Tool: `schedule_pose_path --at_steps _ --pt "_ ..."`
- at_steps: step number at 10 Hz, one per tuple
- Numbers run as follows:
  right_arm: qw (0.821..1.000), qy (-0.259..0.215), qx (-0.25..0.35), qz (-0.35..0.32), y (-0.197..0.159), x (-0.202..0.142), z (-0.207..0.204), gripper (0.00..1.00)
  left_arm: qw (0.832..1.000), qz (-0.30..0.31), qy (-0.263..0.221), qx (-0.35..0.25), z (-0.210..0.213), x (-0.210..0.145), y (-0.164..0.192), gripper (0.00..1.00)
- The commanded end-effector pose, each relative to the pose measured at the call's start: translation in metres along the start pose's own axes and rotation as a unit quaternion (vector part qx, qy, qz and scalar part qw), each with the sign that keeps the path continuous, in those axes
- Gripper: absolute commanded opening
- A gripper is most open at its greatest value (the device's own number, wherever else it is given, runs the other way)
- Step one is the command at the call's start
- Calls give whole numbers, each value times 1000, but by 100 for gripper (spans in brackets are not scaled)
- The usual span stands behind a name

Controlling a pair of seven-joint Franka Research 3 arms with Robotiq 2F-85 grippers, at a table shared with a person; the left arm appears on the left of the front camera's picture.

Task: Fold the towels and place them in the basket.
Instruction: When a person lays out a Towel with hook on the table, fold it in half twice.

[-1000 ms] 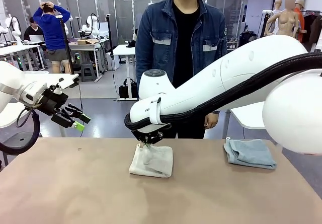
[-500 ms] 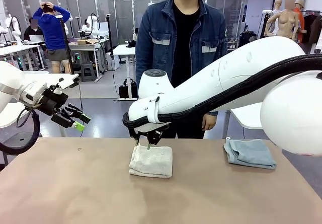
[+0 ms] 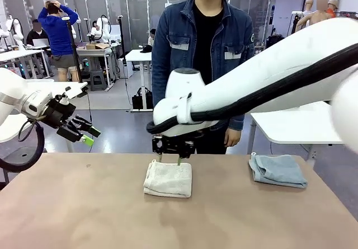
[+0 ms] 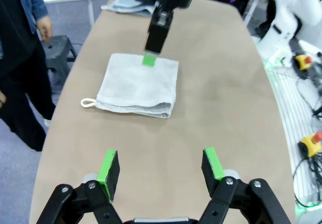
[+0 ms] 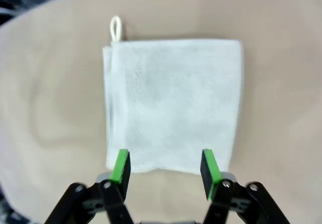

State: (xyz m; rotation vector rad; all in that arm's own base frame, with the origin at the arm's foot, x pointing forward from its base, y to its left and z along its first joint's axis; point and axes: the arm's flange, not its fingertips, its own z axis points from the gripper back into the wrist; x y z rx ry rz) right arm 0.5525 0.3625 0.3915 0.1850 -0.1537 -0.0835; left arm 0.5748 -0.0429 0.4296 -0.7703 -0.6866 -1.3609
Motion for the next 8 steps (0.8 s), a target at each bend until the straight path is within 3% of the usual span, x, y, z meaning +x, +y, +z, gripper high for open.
schedule_pose_path --at_steps 1,4,8 --pt "998 39 12 38 -51 -10 26 71 1000 -1 0 1 1 1 -1 83" --pt "998 41 39 25 -85 -18 40 71 1000 -1 0 1 1 1 -1 83" --pt "999 38 25 18 -85 -9 42 71 1000 -1 0 1 1 1 -1 83"
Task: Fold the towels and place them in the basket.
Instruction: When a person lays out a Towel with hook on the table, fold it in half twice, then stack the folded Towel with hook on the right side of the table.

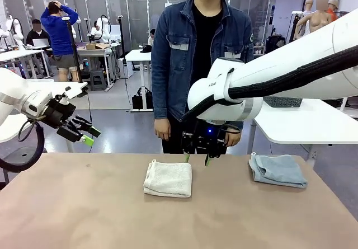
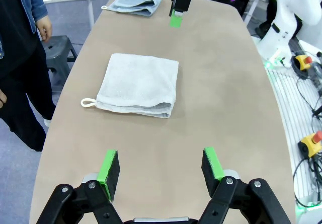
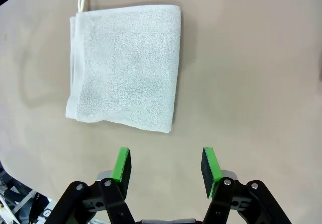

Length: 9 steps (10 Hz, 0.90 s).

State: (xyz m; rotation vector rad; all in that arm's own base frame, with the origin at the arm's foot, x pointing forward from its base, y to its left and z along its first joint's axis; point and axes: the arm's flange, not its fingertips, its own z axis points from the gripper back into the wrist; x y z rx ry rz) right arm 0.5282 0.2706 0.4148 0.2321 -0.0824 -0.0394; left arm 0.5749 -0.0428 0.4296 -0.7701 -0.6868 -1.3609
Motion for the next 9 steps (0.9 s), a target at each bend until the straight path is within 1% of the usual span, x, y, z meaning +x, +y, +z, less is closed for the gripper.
schedule_pose_path --at_steps 1,9 --pt "1000 -1 1 1 2 3 0 71 1000 -1 0 1 0 1 -1 83" --pt "1000 -1 1 1 2 3 0 71 1000 -1 0 1 0 1 -1 83"
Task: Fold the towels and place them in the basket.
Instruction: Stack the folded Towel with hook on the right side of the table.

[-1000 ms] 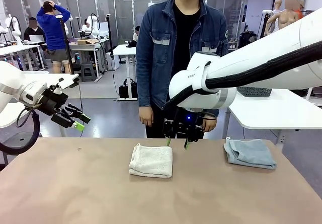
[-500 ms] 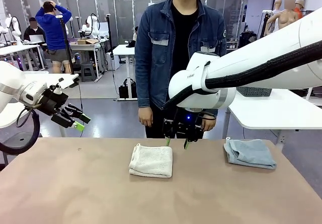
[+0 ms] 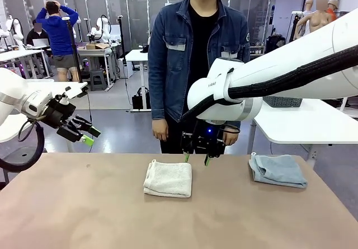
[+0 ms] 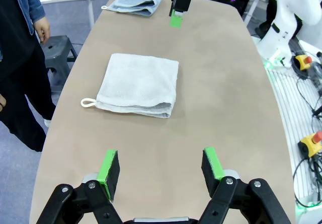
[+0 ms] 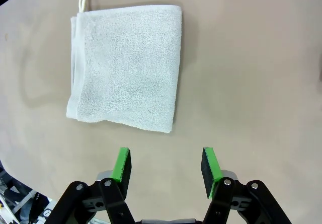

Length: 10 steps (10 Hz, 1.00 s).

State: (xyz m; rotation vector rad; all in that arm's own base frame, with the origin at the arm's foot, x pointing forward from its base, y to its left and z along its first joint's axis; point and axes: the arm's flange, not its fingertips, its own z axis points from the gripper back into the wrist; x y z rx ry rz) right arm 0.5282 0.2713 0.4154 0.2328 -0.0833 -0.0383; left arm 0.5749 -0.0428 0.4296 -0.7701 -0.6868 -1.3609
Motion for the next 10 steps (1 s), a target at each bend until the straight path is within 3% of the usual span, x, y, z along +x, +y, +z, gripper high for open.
schedule_pose_path --at_steps 1,3,4,5,10 --pt "1000 0 1 0 2 3 -1 71 1000 -1 0 1 0 1 -1 83" --pt "1000 0 0 0 0 0 0 71 1000 -1 0 1 0 1 -1 83" --pt "998 -52 24 -31 4 -5 -5 71 1000 -1 0 1 0 1 -1 83" --pt "996 -62 25 -54 7 -4 -18 71 1000 -1 0 1 0 1 -1 83" --pt "992 -72 12 -98 14 11 -69 71 1000 -1 0 1 0 1 -1 83"
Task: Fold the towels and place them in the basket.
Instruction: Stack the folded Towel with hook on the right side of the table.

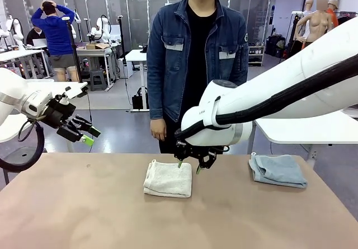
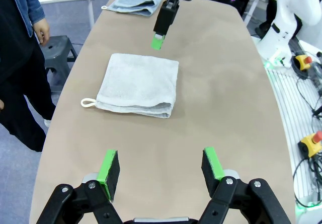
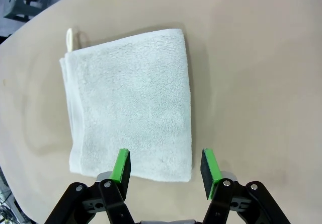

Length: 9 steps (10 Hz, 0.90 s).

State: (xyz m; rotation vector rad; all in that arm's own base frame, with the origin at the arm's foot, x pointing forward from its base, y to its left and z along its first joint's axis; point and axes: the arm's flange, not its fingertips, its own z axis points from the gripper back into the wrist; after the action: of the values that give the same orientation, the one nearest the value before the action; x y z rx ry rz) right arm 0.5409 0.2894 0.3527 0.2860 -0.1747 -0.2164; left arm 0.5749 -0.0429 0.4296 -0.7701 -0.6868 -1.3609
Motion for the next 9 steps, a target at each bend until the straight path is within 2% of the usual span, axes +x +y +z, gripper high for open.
schedule_pose_path --at_steps 1,9 --pt "1000 -20 -19 -16 9 4 -10 71 1000 -1 0 1 0 1 -1 83" --pt "999 -12 -31 7 7 20 -48 71 1000 -1 0 1 0 1 -1 83"
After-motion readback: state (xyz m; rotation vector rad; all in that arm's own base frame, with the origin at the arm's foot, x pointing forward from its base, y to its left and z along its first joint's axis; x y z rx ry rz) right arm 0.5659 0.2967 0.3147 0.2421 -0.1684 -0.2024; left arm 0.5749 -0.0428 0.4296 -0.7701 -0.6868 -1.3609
